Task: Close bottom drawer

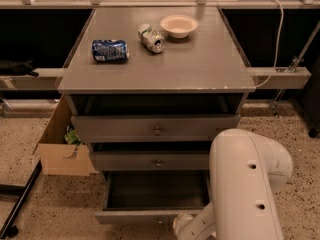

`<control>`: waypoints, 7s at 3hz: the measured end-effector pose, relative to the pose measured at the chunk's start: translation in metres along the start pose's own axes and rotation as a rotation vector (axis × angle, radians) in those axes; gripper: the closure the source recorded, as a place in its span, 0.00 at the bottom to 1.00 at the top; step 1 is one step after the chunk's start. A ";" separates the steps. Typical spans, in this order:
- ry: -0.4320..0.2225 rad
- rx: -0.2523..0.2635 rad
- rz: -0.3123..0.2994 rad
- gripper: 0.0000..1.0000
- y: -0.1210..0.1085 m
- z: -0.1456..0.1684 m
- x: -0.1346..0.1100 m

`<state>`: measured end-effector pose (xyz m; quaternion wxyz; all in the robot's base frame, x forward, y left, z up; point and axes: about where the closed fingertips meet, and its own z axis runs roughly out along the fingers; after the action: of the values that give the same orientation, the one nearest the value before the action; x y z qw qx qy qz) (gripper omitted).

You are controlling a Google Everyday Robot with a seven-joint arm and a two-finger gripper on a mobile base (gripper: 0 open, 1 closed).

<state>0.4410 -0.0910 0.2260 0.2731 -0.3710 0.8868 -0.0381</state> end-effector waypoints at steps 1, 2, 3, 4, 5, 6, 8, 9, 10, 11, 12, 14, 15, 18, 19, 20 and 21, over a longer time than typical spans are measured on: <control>0.035 -0.006 0.027 1.00 -0.004 0.017 0.007; 0.125 -0.022 0.053 1.00 -0.007 0.048 0.022; 0.125 -0.022 0.053 1.00 -0.007 0.048 0.022; 0.123 -0.011 0.070 1.00 -0.017 0.051 0.011; 0.054 -0.002 0.124 1.00 -0.050 0.039 -0.039; -0.003 -0.004 0.150 1.00 -0.072 0.028 -0.066; 0.051 -0.018 0.115 1.00 -0.058 0.019 -0.011; 0.076 -0.046 0.145 1.00 -0.040 -0.004 0.046; 0.077 -0.104 0.222 1.00 -0.003 -0.029 0.099; 0.078 -0.103 0.221 1.00 -0.003 -0.028 0.098; 0.088 -0.144 0.223 1.00 0.009 -0.005 0.093; 0.085 -0.159 0.214 1.00 0.010 0.001 0.091; 0.101 -0.175 0.141 1.00 0.006 0.008 0.088; 0.213 -0.179 -0.110 1.00 -0.001 0.023 0.091; 0.401 -0.147 -0.205 1.00 -0.026 0.026 0.120; 0.436 -0.121 -0.229 1.00 -0.028 0.032 0.103; 0.444 -0.127 -0.232 1.00 -0.030 0.038 0.097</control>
Offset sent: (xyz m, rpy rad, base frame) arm 0.0247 -0.0224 -0.0828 -0.0855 0.2001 -0.1051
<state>0.4238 -0.1737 0.1581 0.0416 -0.4693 0.8770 -0.0941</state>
